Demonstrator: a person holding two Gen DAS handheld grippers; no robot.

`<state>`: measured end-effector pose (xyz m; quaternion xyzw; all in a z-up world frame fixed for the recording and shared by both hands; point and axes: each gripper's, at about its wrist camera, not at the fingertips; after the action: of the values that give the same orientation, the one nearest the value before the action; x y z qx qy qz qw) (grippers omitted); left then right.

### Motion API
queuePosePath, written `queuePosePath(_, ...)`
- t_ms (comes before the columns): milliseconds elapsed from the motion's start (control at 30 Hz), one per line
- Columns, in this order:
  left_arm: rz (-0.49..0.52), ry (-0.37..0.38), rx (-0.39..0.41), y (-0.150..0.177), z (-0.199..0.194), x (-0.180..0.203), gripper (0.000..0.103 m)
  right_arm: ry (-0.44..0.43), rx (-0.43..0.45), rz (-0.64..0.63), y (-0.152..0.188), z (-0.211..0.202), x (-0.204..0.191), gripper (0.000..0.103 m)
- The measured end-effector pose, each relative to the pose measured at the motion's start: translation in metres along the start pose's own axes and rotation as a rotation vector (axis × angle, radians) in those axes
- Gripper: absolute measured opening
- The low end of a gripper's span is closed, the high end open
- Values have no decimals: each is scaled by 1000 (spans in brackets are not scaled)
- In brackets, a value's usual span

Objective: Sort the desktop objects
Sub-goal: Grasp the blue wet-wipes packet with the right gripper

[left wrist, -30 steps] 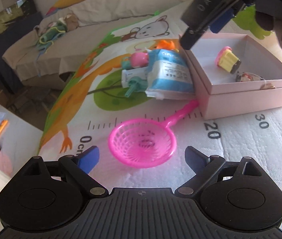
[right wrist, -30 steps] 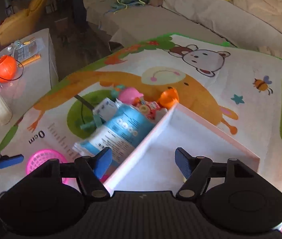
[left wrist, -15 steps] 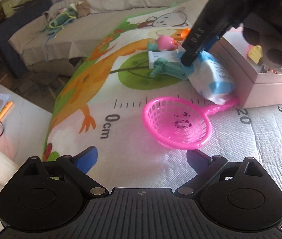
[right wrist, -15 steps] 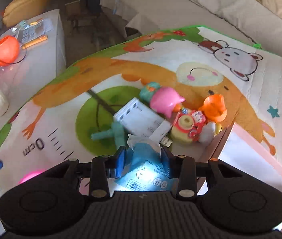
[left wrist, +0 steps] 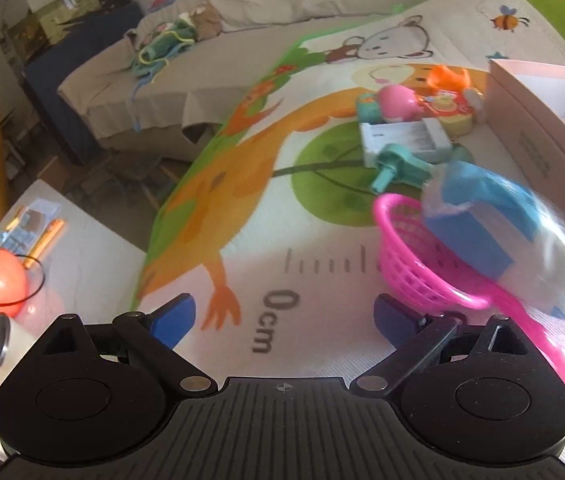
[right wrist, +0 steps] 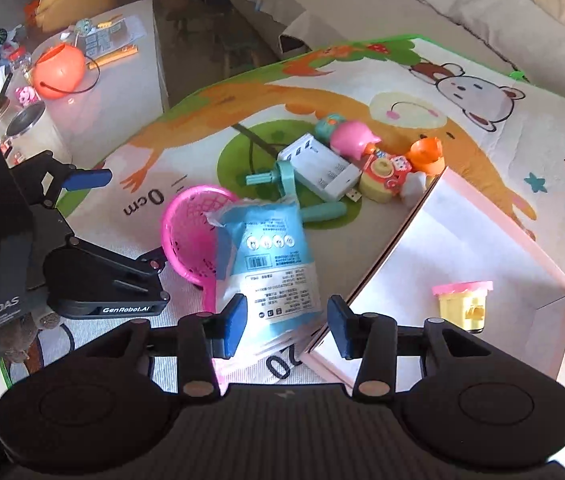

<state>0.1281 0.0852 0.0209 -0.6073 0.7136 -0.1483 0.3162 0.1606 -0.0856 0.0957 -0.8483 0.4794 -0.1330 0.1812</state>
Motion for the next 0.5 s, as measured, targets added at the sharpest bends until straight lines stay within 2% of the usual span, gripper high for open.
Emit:
queuePosePath(33, -11, -13, -1, -3, 3, -4, 99, 1, 15, 3, -3, -1, 2, 52)
queuePosePath(100, -31, -7, -19, -9, 8, -13, 99, 17, 36, -24, -9, 1, 0, 66)
queuePosePath(267, -14, 28, -53, -6, 5, -24, 99, 35, 16, -137, -22, 29, -21, 68)
queuePosePath(367, -3, 31, -68, 0, 5, -27, 100, 73, -12, -187, -32, 58, -30, 75)
queuePosePath(400, -5, 33, -73, 2, 5, -30, 100, 68, -29, -183, -35, 67, -30, 82)
queuePosePath(467, -9, 34, -79, 5, 4, -34, 100, 31, -65, -157, -39, 81, -27, 81)
queuePosePath(500, -12, 35, -81, 7, 4, -36, 100, 13, -75, -141, -38, 84, -27, 70)
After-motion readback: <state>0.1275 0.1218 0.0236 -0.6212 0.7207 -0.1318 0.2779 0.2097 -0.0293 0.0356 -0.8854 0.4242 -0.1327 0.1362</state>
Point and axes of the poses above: each gripper's, at about its wrist camera, not at the fingertips, and z roughly the way its jaws point, x to its right, y to its underside, and after that the axes turned 2 degrees about -x, right-handed
